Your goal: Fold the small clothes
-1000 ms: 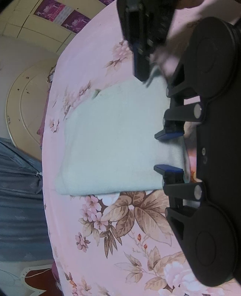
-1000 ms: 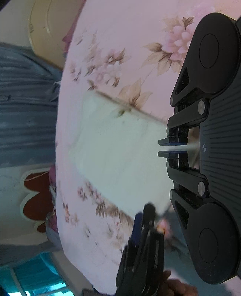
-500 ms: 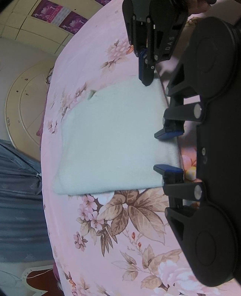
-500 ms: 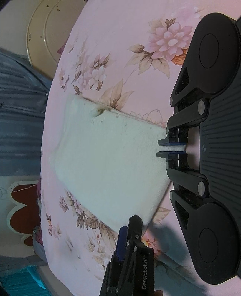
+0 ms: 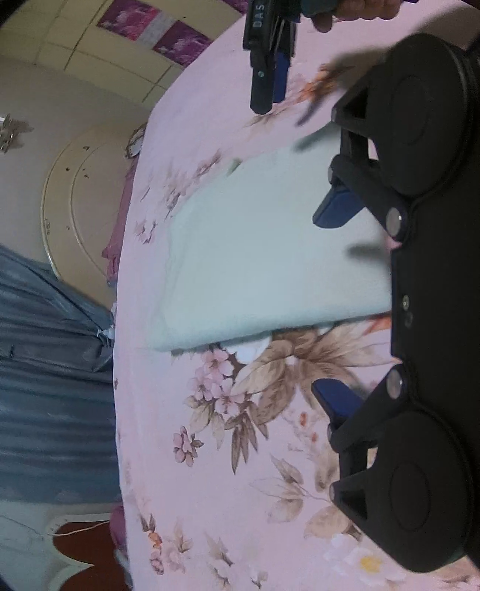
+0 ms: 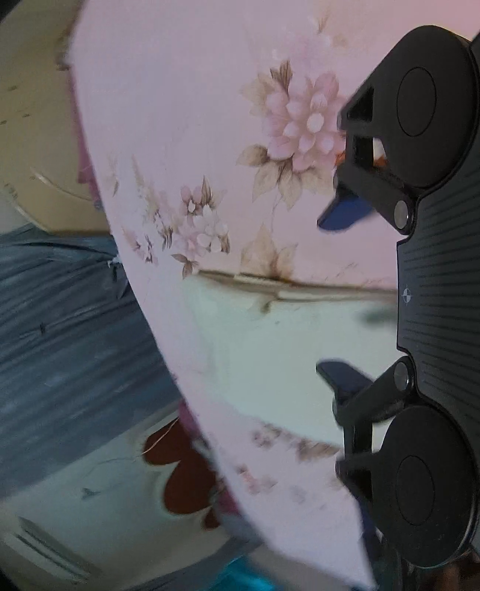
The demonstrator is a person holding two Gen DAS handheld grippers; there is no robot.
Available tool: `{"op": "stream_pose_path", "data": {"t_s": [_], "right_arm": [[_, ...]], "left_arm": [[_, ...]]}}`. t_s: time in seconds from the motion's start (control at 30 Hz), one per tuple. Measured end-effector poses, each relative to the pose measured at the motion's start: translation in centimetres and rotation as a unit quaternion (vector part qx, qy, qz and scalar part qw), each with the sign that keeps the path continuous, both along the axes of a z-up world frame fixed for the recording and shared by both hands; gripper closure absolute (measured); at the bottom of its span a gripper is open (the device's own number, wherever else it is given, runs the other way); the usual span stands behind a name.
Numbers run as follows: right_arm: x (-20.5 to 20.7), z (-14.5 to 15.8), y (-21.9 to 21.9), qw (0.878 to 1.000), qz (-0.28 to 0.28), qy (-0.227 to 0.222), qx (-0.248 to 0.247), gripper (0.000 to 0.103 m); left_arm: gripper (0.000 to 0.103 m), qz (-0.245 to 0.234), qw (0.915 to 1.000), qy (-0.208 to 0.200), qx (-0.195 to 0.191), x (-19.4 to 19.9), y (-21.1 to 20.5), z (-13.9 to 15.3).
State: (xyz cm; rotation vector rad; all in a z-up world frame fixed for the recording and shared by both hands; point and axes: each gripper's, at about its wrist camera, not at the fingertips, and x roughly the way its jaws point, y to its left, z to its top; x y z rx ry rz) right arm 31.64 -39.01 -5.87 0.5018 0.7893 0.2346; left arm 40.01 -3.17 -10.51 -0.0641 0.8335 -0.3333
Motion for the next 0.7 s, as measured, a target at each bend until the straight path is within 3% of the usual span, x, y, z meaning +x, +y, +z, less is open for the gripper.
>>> {"op": "stream_pose_path", "data": {"t_s": [0.13, 0.27, 0.47, 0.6, 0.7], "right_arm": [[3.9, -1.6, -1.2, 0.998, 0.012, 0.029, 0.051, 0.039], [7.0, -4.3, -2.6, 0.992, 0.018, 0.062, 0.109, 0.039], [9.8, -6.8, -3.0, 0.981, 0.052, 0.077, 0.168, 0.039], [11.1, -7.0, -2.3, 0.979, 0.082, 0.078, 0.17, 0.039], [12.0, -7.0, -1.0, 0.98, 0.101, 0.078, 0.154, 0.054]], "left_arm": [[0.017, 0.014, 0.998, 0.035, -0.051, 4.2, 0.2, -1.3], [0.033, 0.025, 0.9915, 0.081, -0.099, 8.0, 0.5, -2.9], [0.024, 0.025, 0.9825, 0.116, -0.143, 11.4, 0.6, -4.5], [0.026, 0.019, 0.9815, 0.119, -0.149, 12.4, 0.1, -4.7], [0.034, 0.014, 0.9821, 0.118, -0.146, 13.0, -0.6, -4.7]]}}
